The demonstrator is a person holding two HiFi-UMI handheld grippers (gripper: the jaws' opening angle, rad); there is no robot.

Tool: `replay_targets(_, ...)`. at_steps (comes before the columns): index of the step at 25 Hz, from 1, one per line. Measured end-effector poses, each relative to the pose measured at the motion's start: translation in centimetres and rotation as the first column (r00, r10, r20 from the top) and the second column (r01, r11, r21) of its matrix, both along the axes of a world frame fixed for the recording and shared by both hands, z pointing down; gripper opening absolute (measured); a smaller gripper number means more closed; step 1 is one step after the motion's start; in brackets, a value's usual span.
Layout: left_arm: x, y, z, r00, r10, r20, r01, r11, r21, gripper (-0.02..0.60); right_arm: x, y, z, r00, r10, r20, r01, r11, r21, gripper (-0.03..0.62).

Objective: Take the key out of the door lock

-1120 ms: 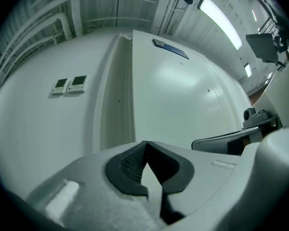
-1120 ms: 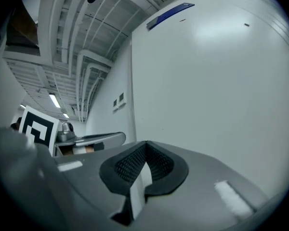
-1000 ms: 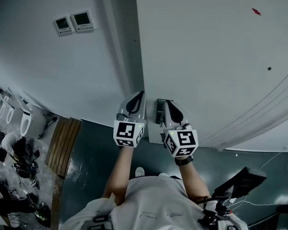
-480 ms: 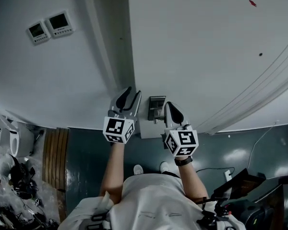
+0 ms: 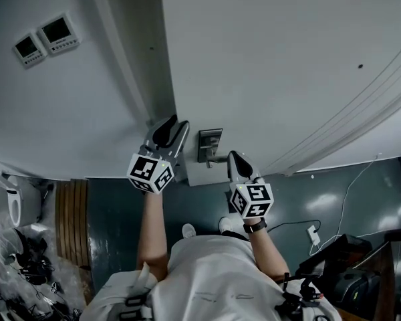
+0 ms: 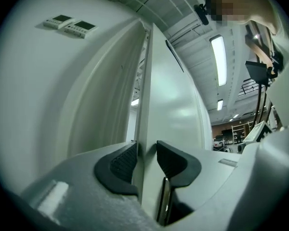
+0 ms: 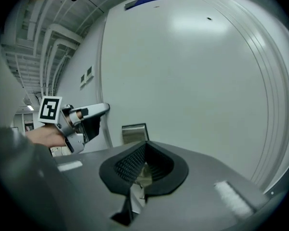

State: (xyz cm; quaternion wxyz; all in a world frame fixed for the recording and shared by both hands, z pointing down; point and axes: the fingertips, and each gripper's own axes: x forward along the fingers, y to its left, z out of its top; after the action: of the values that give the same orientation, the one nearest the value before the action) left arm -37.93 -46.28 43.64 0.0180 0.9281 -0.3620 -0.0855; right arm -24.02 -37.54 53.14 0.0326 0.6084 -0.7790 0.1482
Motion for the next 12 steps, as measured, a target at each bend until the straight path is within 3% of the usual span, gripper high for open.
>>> replay_targets(6,-0.5,-1.1,0.5,1.0,-0.002,0.023,0.002,1.0,0.014,0.123,-0.3,0.4,6.0,0.997,-0.025,0.076,0.035,0.991,-0.132,-0.005)
replay_targets(12,-0.3,-1.1,0.5,1.0,-0.016,0.022,0.015,1.0,0.01,0.123,-1.1,1.8,12.5,0.982,-0.073,0.173,0.117,0.959,-0.257,-0.005)
